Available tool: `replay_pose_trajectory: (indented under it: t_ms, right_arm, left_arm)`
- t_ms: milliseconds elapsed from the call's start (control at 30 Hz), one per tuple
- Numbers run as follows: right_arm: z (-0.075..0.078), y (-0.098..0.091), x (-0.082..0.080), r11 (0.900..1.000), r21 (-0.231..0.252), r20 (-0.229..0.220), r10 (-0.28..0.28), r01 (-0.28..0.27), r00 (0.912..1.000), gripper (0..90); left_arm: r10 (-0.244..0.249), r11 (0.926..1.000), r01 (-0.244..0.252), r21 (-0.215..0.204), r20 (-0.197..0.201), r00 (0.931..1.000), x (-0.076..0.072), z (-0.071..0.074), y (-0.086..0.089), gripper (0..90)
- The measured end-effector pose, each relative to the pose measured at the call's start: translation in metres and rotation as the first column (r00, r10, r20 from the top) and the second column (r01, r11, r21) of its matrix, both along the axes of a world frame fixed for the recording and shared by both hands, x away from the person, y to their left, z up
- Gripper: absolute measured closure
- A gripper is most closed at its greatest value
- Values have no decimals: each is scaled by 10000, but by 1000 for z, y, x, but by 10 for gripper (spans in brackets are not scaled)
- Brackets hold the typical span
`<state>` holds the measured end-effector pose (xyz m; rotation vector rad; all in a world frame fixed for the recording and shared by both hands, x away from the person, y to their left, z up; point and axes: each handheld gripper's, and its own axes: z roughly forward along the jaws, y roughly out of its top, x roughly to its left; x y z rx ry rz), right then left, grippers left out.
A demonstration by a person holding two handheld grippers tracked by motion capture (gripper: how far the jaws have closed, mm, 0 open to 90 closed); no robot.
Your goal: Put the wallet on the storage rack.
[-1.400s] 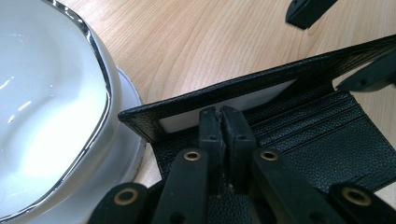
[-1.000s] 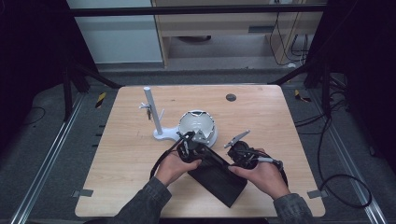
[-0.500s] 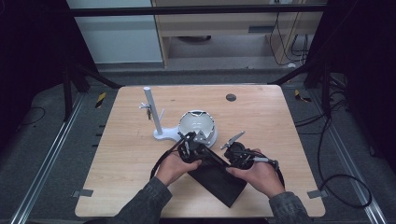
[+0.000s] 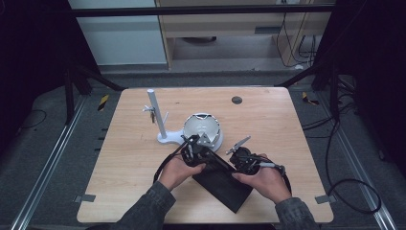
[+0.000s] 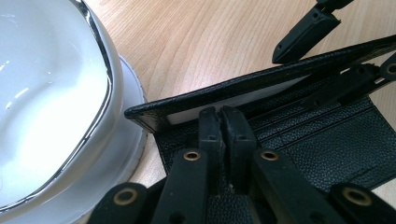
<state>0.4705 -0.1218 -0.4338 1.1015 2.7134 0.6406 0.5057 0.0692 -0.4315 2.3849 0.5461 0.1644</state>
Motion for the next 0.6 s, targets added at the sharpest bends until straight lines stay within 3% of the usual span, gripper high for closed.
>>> replay_pose_trajectory:
  t_ms: [167,267,367,467,600]
  right_arm:
    - [-3,3,0,9997,-175,12,182,-182,9998,638]
    - [-4,6,-1,9989,-379,130,281,-276,9995,781]
    - [-3,6,-3,9959,-764,535,521,-479,9972,844]
    - [2,3,-6,9928,-982,631,748,-684,9952,847]
    - [15,-9,-12,9948,-725,1117,794,-716,9906,848]
  left_arm:
    - [16,10000,-16,-31,-13,10000,0,0,0,864]
    - [40,9999,-40,-112,16,10000,0,1,1,847]
    - [179,9994,-175,-292,138,9997,-2,6,6,813]
    - [362,9986,-350,-394,297,9989,-6,12,14,707]
    - [564,9976,-535,-448,657,9962,-14,22,28,496]
